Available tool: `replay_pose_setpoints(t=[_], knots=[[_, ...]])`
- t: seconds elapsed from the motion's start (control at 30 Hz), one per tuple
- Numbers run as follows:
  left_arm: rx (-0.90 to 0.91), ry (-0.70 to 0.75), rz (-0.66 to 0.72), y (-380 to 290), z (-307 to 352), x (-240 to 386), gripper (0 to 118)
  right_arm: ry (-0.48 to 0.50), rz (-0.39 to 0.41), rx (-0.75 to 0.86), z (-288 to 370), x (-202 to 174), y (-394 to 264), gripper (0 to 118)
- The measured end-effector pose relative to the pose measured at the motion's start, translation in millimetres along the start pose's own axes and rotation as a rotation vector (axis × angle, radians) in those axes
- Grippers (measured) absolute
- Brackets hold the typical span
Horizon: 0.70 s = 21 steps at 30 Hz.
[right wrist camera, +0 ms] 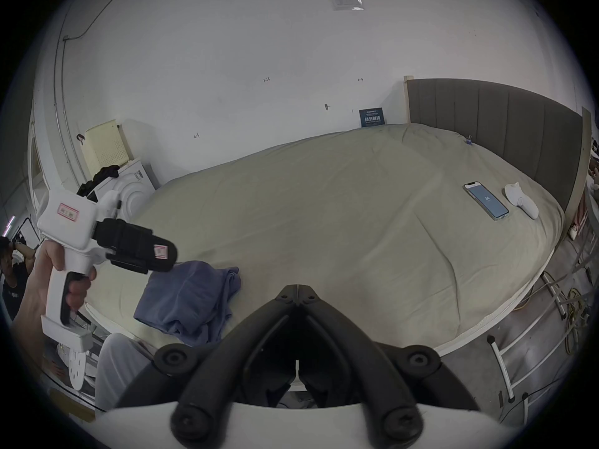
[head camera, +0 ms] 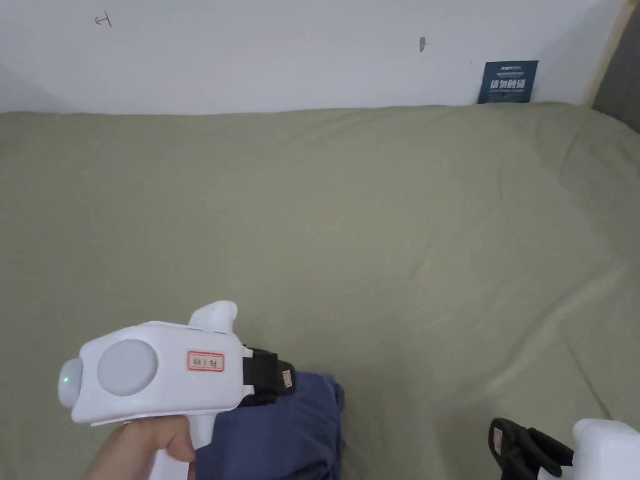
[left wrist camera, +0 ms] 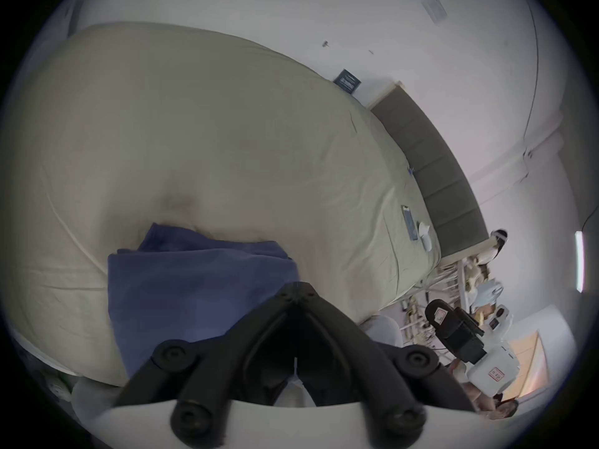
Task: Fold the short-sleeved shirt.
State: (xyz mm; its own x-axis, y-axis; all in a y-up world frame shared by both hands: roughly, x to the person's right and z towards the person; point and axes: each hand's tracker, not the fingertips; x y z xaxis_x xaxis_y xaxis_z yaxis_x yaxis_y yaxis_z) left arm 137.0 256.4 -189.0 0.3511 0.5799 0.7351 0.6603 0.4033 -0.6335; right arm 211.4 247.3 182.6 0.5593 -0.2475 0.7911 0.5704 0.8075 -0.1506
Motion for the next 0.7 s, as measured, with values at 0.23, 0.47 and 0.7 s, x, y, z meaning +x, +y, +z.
replay_pose_setpoints(t=[0.23,0.47,0.7], knots=[[-0.170,-0.259,0.149,-27.3,-74.7,-45.2,0,0.032,-0.023,-0.044,-8.1,-8.4,-1.4,1],[-0.151,-0.199,0.108,-24.9,-81.1,-35.8,0,0.129,0.010,-0.144,-27.3,-27.3,0.2,1],[-0.011,-0.059,-0.025,-8.4,35.9,-57.3,0,0.611,-0.193,-0.421,-134.9,-85.4,3.6,1]])
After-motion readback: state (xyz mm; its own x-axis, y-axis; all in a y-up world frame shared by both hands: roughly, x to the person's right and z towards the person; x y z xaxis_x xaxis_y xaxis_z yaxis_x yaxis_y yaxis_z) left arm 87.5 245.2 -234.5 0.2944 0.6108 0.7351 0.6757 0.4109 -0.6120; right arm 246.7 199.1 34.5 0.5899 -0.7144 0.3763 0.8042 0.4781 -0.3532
